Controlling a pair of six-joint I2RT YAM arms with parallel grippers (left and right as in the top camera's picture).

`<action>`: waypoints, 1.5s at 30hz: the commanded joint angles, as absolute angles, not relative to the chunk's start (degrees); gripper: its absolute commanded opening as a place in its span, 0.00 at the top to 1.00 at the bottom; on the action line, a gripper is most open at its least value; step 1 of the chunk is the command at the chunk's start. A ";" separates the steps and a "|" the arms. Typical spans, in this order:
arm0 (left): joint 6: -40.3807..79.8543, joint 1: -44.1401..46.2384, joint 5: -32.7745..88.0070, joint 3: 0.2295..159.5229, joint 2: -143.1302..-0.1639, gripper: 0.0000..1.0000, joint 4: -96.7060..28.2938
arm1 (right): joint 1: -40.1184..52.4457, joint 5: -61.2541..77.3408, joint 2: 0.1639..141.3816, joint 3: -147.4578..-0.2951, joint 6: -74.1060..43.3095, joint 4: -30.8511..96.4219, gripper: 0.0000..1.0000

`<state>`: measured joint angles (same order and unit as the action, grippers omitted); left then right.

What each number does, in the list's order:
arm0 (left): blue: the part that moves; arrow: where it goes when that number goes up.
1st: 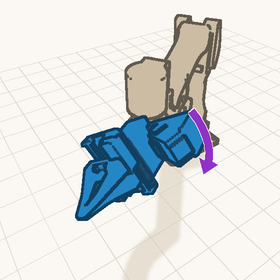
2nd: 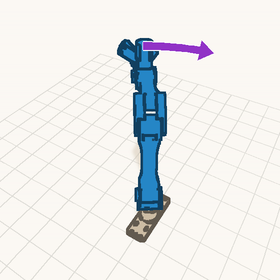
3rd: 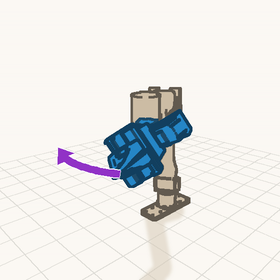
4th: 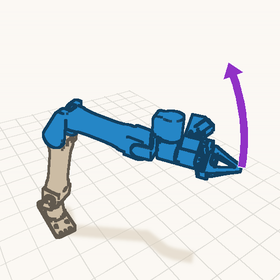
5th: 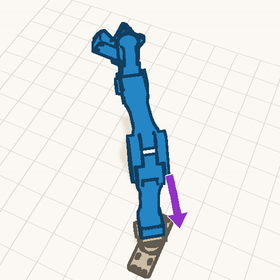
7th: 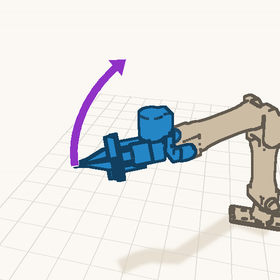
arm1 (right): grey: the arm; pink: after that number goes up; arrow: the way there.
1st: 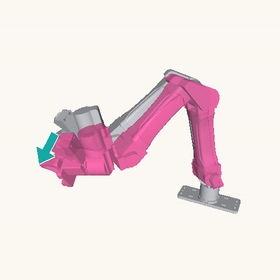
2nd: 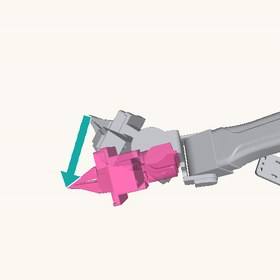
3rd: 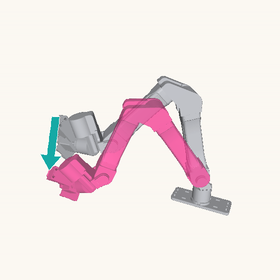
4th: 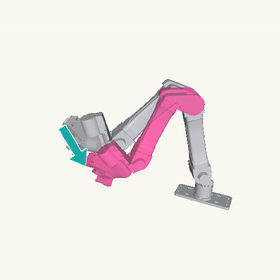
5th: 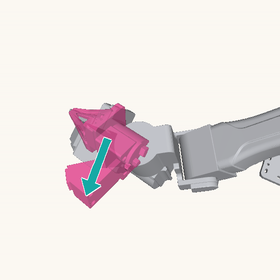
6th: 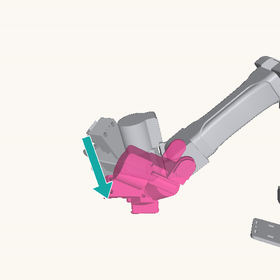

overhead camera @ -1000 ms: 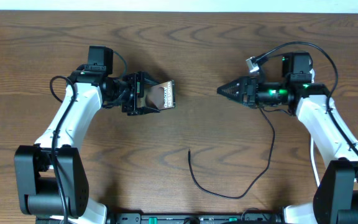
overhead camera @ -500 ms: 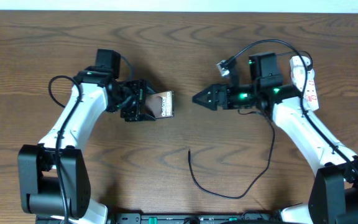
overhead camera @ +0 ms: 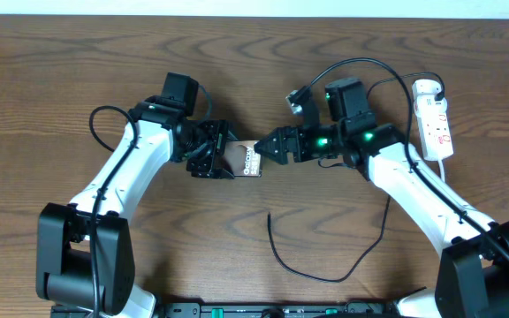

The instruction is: Plug charger to phone and switch on socket

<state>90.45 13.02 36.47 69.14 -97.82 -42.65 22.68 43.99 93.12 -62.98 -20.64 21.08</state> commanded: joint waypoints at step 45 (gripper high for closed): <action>103.61 18.59 44.36 70.48 -96.12 0.93 -35.46 | 29.52 33.19 93.01 -63.75 -32.36 20.16 0.51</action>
<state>102.63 18.24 42.30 69.14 -97.82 -35.68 28.27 33.65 93.12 -62.98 -32.05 20.25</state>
